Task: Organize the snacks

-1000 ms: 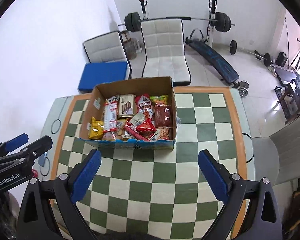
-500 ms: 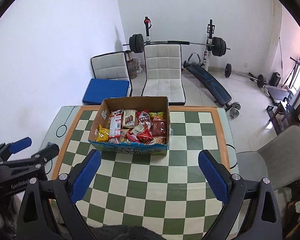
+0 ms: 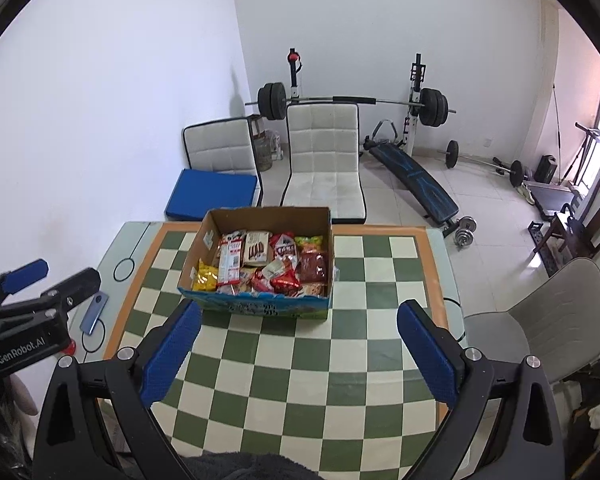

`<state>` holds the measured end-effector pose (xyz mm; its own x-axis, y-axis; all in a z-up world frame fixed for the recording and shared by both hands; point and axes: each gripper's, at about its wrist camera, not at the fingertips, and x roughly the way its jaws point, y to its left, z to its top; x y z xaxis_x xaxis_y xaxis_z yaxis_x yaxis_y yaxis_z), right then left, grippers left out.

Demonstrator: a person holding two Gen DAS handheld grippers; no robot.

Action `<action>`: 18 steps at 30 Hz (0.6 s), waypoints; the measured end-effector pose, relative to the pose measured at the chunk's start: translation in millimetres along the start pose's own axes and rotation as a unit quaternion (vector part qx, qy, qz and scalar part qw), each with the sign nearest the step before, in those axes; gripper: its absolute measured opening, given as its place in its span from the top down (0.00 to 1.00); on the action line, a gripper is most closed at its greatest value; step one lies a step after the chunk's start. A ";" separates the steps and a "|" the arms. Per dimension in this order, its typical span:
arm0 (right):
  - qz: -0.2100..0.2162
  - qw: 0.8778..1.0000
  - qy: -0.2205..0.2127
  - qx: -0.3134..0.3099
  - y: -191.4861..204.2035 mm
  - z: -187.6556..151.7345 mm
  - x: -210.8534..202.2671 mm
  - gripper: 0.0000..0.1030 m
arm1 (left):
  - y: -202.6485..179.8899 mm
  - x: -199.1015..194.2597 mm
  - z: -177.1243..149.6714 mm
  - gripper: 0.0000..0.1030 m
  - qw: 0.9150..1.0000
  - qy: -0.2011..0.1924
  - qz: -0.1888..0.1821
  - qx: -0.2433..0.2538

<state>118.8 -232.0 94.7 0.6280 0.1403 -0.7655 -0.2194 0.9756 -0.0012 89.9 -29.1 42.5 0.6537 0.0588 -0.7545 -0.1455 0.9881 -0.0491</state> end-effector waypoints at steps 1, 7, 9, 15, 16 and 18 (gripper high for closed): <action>-0.002 1.000 -0.004 0.000 -0.1 1.4 -0.1 0.02 | -0.3 0.8 1.3 0.11 1.000 -0.003 0.000 0.000; -0.014 1.000 -0.018 0.002 -1.9 8.4 5.9 0.02 | -3.0 3.9 7.1 0.01 1.000 -0.016 0.010 -0.001; -0.021 1.000 -0.022 -0.002 -1.4 10.3 9.0 0.02 | -3.9 5.3 8.3 0.01 1.000 -0.019 0.013 0.000; -0.024 0.999 -0.022 0.003 -4.0 13.8 18.9 0.02 | -5.4 10.0 9.0 0.01 1.000 -0.014 0.012 -0.001; -0.024 0.999 -0.022 0.004 -4.4 13.7 19.7 0.02 | -5.8 11.0 8.6 0.01 1.000 -0.012 0.014 0.000; -0.024 0.999 -0.021 0.004 -5.0 13.8 19.8 0.02 | -7.0 13.7 7.5 0.01 1.000 -0.008 0.013 0.003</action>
<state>142.7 -231.7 88.4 0.6687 0.0991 -0.7369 -0.1819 0.9828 -0.0329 105.5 -34.2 37.4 0.6618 0.0876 -0.7445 -0.1591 0.9869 -0.0253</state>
